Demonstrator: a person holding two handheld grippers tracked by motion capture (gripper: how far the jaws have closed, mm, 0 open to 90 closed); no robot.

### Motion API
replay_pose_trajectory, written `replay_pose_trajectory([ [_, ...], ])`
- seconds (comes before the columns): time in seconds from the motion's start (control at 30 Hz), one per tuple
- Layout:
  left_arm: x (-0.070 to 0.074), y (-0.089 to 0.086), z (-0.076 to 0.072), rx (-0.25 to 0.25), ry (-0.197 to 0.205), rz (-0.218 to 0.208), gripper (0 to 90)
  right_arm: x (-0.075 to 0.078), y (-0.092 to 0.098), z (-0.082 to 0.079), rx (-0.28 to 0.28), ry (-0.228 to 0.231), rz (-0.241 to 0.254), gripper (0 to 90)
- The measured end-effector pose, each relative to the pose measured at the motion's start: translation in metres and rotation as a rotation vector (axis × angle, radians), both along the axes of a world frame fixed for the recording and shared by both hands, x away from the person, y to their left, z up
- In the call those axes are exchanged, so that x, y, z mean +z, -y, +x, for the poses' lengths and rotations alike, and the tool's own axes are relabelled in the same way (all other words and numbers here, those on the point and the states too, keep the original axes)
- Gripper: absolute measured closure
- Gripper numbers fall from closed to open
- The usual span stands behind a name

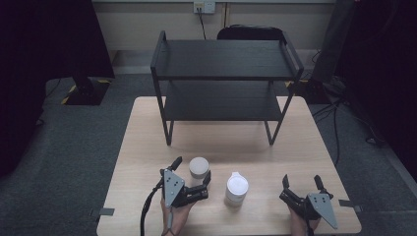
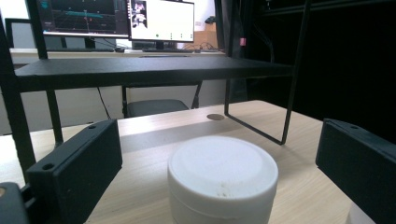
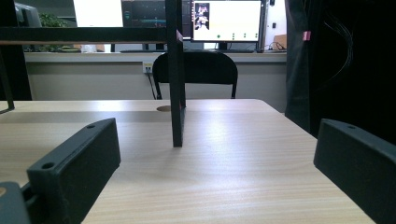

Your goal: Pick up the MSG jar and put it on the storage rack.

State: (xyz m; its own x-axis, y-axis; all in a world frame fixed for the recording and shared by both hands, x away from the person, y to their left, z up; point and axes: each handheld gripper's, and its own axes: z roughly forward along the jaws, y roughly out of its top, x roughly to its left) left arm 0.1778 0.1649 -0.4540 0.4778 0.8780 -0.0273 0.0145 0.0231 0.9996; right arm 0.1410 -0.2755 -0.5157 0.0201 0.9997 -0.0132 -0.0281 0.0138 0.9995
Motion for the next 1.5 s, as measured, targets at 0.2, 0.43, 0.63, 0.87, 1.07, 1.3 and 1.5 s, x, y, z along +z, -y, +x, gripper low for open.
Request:
replay_pose_trajectory([
  [0.2, -0.009, 0.008, 0.003, 0.01, 0.001, 0.023, 4.4, 0.0, 0.0, 0.0, 0.0, 0.0, 0.0, 0.0],
  [0.43, -0.023, 0.016, 0.007, 0.03, -0.014, 0.012, 10.1, 0.0, 0.0, 0.0, 0.0, 0.0, 0.0, 0.0],
  [0.63, -0.023, 0.017, 0.01, 0.02, -0.044, 0.007, 16.9, 0.0, 0.0, 0.0, 0.001, 0.0, 0.0, 0.0],
  [0.87, -0.023, 0.02, 0.01, 0.033, -0.052, 0.02, 24.8, 0.0, 0.0, 0.0, 0.003, 0.0, 0.0, 0.0],
  [1.07, -0.026, 0.02, 0.01, 0.035, -0.047, 0.011, 33.4, 0.0, 0.001, 0.0, 0.003, 0.0, 0.0, 0.0],
  [1.3, -0.027, 0.022, 0.009, 0.044, -0.039, 0.017, 33.9, 0.0, 0.001, 0.0, 0.004, 0.0, -0.001, 0.0],
  [1.5, -0.025, 0.021, 0.009, 0.039, -0.043, 0.019, 34.0, 0.0, 0.001, 0.0, 0.005, 0.0, 0.0, 0.0],
])
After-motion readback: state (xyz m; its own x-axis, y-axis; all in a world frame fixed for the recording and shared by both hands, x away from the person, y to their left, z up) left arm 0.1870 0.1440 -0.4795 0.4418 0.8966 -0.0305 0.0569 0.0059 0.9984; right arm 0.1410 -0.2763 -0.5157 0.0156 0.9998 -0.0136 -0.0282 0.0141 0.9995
